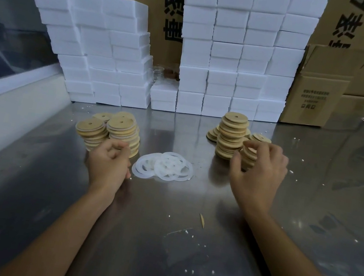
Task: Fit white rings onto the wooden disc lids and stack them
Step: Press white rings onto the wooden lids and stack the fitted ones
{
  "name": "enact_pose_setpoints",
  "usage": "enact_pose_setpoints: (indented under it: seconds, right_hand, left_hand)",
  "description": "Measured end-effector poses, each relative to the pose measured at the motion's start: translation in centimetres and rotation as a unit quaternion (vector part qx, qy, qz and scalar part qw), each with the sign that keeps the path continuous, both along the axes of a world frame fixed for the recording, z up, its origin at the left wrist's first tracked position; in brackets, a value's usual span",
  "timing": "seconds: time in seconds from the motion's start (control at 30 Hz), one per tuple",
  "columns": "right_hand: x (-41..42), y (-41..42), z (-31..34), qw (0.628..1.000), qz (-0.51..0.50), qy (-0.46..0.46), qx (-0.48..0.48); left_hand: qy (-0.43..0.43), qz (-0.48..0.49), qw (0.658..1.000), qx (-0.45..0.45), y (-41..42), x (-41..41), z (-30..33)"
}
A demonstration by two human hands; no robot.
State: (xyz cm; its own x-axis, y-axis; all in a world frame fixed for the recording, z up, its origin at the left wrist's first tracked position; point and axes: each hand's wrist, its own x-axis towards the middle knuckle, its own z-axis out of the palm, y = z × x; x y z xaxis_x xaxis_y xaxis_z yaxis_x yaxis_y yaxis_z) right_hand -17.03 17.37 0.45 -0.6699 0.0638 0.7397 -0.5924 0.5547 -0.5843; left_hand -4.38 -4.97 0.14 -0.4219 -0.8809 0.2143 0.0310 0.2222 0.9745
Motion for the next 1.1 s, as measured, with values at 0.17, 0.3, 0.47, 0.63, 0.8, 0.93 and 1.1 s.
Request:
enact_pose_setpoints:
  seconds: [0.17, 0.3, 0.47, 0.63, 0.8, 0.93, 1.1]
  right_hand:
    - [-1.8, 1.5, -0.6, 0.990, -0.015, -0.127, 0.056]
    - [-2.9, 2.1, -0.8, 0.967, 0.012, -0.241, 0.081]
    - [-3.5, 2.5, -0.7, 0.961, 0.018, -0.267, 0.074]
    - [-3.2, 2.5, -0.2, 0.972, 0.004, -0.233, 0.031]
    - [-2.7, 2.4, 0.0, 0.984, -0.002, -0.177, 0.001]
    - [-2.2, 2.3, 0.1, 0.994, 0.012, -0.102, -0.029]
    - [-0.2, 0.9, 0.8, 0.988, 0.110, -0.030, -0.106]
  left_hand:
    - [-0.008, -0.020, 1.000, -0.012, 0.5, 0.2, -0.3]
    - [-0.009, -0.032, 0.999, -0.018, 0.7, 0.5, -0.5]
    - [-0.020, -0.046, 0.998, -0.026, 0.9, 0.5, -0.6]
    - [-0.030, -0.052, 0.996, -0.063, 1.0, 0.5, -0.8]
    - [-0.110, -0.085, 0.965, -0.223, 2.0, 0.6, -0.9]
    - [-0.193, -0.150, 0.904, -0.351, 2.8, 0.7, -1.0]
    - [-0.221, -0.146, 0.883, -0.386, 2.8, 0.6, -0.7]
